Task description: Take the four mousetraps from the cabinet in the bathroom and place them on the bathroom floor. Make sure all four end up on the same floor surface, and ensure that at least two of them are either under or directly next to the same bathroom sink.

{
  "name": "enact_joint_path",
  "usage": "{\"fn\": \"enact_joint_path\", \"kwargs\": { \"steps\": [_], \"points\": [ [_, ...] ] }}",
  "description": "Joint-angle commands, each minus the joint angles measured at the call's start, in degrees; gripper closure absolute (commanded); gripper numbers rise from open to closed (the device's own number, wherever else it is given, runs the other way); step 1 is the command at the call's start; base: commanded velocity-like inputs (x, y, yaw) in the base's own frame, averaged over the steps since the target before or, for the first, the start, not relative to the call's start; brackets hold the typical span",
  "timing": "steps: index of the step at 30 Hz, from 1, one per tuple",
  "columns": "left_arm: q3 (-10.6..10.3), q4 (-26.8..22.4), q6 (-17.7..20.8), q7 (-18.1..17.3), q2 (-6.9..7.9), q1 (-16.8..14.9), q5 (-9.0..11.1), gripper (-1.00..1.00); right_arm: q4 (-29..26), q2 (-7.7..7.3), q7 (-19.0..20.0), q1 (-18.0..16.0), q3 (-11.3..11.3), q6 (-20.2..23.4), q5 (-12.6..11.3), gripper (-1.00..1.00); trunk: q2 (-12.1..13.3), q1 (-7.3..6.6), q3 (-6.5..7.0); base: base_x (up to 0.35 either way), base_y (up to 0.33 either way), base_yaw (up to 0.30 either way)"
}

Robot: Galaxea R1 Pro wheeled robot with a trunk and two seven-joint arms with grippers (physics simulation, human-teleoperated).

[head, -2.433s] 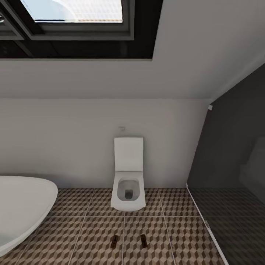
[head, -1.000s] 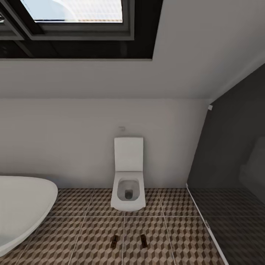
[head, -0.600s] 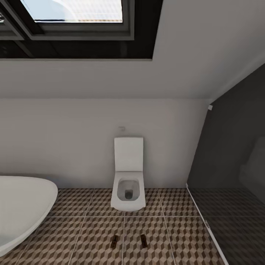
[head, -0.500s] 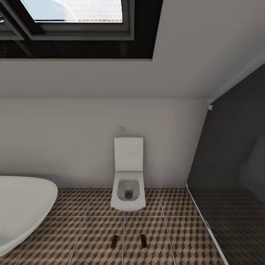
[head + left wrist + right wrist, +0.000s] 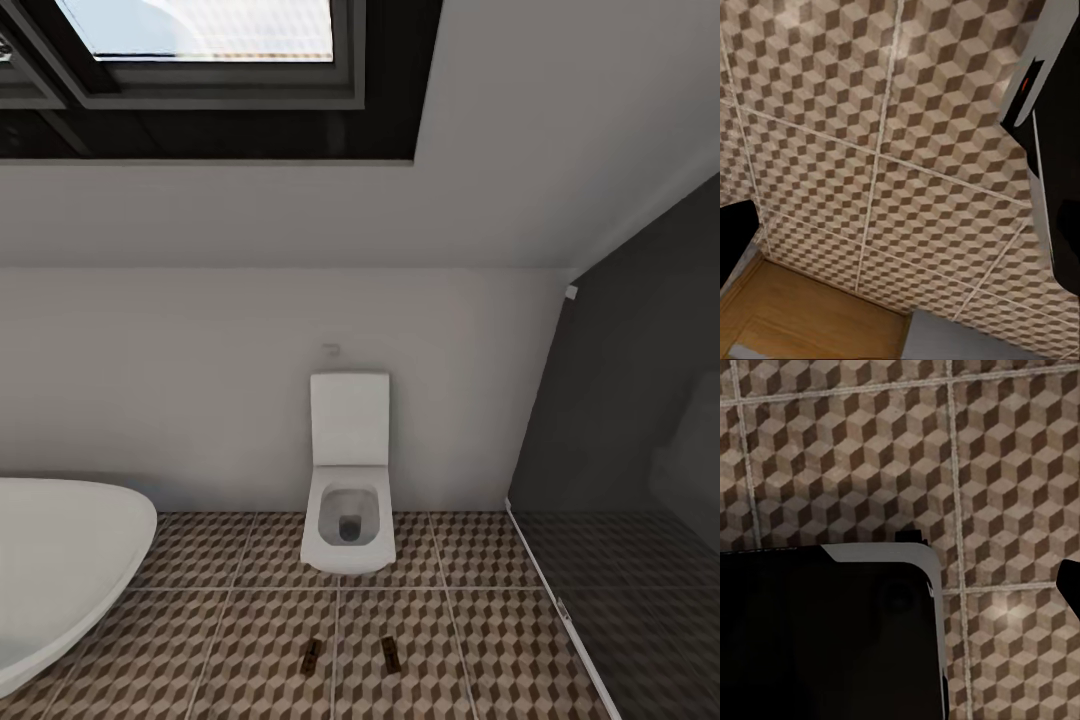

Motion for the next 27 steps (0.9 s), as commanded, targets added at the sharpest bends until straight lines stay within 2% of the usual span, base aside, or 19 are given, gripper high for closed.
{"fn": "enact_joint_path", "kwargs": {
  "steps": [1, 6, 13, 16, 24, 27],
  "points": [
    [-0.5, 0.0, 0.2, 1.0, 0.22, 0.1, 0.6, -1.0, 0.0, -0.01, 0.3, -0.1, 0.3, -0.2, -0.7, -1.0, -0.1, 0.03, -0.13, 0.0, 0.0, 0.0],
    [-0.5, -0.1, 0.0, 2.0, -0.31, 0.3, 0.6, -1.0, -0.1, -0.01, 0.3, -0.1, 0.3, -0.2, -0.6, -1.0, -0.1, 0.03, -0.13, 0.0, 0.0, 0.0],
    [-0.5, -0.3, -0.4, 2.3, -3.59, 0.3, 0.6, -1.0, 0.1, 0.0, 0.3, -0.1, 0.3, -0.2, -0.6, -1.0, -0.1, 0.03, -0.13, 0.0, 0.0, 0.0],
    [-0.5, -0.4, -0.4, 2.3, -4.32, 0.4, 0.6, -1.0, 0.3, -0.1, 0.3, -0.1, 0.3, -0.1, -0.6, -1.0, -0.1, 0.03, -0.13, 0.0, 0.0, 0.0],
    [-0.4, -0.5, -0.5, 2.3, -4.76, 0.4, 0.7, -1.0, 0.6, -0.55, -0.4, 0.0, 0.3, 0.5, -0.5, -1.0, -0.1, 0.03, -0.13, 0.0, 0.0, 0.0],
    [-0.4, -0.5, -0.5, 2.2, -4.84, 0.4, 0.7, -1.0, 0.7, -0.78, -1.9, 0.9, 0.3, 2.3, -0.5, -1.0, -0.1, 0.03, -0.13, 0.0, 0.0, 0.0]
  ]
}}
